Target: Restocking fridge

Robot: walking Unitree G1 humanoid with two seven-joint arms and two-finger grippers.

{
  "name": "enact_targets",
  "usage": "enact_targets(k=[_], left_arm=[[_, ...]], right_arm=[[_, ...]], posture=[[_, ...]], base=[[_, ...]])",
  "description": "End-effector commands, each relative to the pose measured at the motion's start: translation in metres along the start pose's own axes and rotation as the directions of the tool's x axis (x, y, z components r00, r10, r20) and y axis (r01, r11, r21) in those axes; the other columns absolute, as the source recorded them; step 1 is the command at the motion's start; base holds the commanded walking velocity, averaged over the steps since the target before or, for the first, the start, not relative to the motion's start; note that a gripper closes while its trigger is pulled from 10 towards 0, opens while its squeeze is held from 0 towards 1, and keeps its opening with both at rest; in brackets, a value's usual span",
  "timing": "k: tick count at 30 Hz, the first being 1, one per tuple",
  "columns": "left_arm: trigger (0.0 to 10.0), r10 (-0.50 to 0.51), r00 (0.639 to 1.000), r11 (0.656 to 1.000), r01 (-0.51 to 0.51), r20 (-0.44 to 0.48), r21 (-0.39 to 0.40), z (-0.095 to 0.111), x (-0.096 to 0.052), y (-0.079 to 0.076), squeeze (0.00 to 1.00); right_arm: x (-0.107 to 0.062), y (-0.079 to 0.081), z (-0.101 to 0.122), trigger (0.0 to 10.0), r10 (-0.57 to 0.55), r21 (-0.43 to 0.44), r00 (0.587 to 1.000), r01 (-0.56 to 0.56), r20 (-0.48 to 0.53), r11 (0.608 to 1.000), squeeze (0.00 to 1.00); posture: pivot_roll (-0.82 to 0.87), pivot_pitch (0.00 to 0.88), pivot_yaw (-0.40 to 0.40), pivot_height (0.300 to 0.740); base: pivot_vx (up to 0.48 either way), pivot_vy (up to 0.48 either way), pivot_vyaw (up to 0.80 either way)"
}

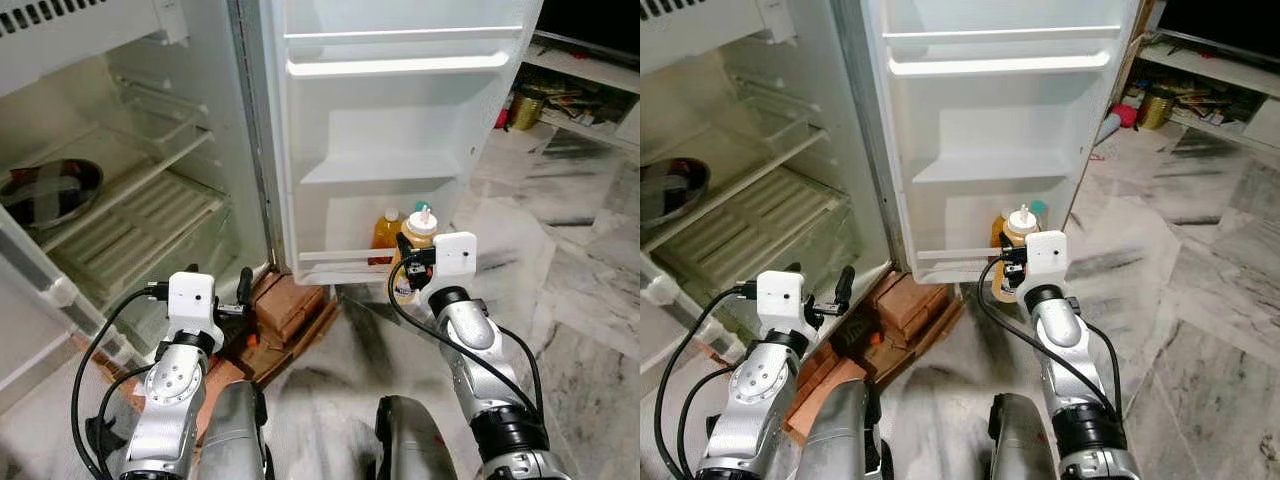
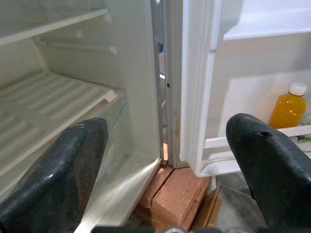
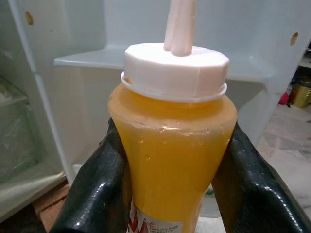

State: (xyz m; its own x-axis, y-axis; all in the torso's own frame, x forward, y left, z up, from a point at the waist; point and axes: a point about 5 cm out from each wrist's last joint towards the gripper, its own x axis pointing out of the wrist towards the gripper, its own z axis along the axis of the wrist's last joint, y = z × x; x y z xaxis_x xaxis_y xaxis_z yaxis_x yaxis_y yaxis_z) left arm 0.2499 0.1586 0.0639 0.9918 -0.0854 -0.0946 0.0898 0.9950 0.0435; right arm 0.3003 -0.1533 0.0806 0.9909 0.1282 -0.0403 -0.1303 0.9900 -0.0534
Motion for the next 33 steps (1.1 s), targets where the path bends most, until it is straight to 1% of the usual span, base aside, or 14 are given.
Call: enact_targets(k=[1,20,33], left_arm=[[10.0,-0.009,1.0,1.0,0.009,0.013,0.008,0.0035,0.0008,0.0003,0.0],[10.0,-0.017,1.0,1.0,0.017,0.01,0.003,0.0033,0.002,-0.0016,0.0],[10.0,-0.02,1.0,1.0,0.02,0.008,0.004,0.0032,0.0022,-0.0028,0.0]], right_arm=[[0.0033,0.002,0.0084,10.0,0.007,-0.006,0.999,-0.007,0.037,1.0,0.0],[0.0028,0.0045,0.0051,10.0,0.022,-0.004,1.0,-0.022,0.019,1.0,0.0],[0.0021,0.0083,0.004,10.0,0.062,0.018,0.998,-0.062,0.008,0.998,0.0]], posture=[[-0.01,0.018,0.004,0.636],[-0.01,0.017,0.003,0.636],[-0.01,0.018,0.002,0.636]], base=[[0.281,0.0,0.0],[0.268,0.0,0.0],[0.248,0.0,0.0]])
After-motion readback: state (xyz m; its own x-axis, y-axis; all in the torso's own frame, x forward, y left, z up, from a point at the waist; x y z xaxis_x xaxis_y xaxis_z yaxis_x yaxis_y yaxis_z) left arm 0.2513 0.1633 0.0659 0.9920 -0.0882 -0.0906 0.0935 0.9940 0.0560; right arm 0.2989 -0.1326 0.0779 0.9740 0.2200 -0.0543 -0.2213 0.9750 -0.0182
